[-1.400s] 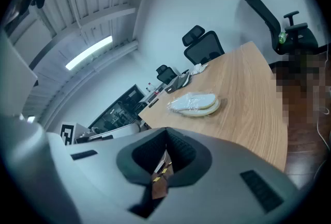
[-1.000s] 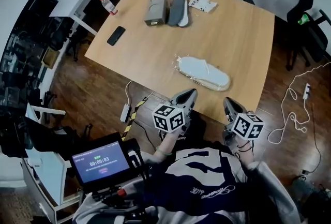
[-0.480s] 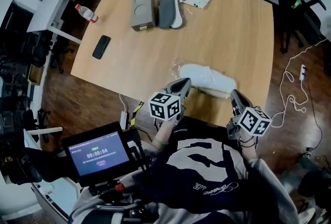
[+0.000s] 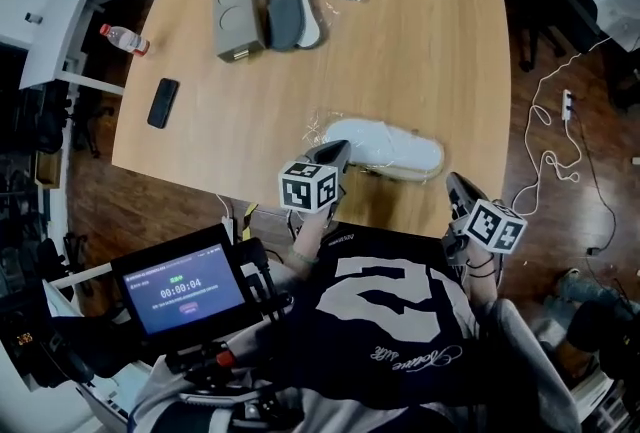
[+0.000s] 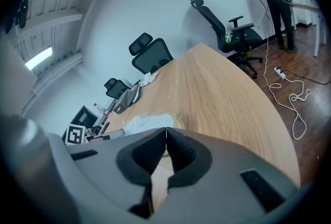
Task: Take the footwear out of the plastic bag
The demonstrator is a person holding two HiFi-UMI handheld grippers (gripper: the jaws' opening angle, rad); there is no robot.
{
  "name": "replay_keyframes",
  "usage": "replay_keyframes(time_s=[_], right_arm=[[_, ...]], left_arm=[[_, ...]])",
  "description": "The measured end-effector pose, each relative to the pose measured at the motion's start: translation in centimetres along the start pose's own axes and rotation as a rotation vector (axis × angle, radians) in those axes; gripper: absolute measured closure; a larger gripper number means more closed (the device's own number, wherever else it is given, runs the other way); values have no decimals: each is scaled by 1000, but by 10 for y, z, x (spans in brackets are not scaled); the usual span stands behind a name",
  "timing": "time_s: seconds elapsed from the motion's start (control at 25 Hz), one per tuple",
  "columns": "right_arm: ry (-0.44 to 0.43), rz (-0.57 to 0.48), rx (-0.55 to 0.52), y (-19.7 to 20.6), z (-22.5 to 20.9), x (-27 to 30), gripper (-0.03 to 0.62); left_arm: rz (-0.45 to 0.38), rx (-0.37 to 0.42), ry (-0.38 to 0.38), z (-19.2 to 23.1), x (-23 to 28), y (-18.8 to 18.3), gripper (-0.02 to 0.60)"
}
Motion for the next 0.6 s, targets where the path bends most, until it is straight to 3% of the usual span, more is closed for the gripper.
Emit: replay_keyframes(time_s=[0.08, 0.16, 0.6], right_arm=[[-40, 37, 9, 6, -7, 3, 605], [-105, 83, 18, 12, -12, 8, 498], [-317, 251, -157, -7, -22, 48, 407]], left_arm=[[28, -1, -20, 2, 3, 7, 578], [40, -13, -30, 2, 4, 13, 578], [23, -99, -30, 12, 8, 11, 578]])
Point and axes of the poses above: the fingertips, and each gripper's own axes: x forward along the fingers, z to its left, y out of its underside, the point moved 4 cm from there along -x, backward along the fingers, and after that the axes turned 12 degrees about -x, right-handed, at the moved point
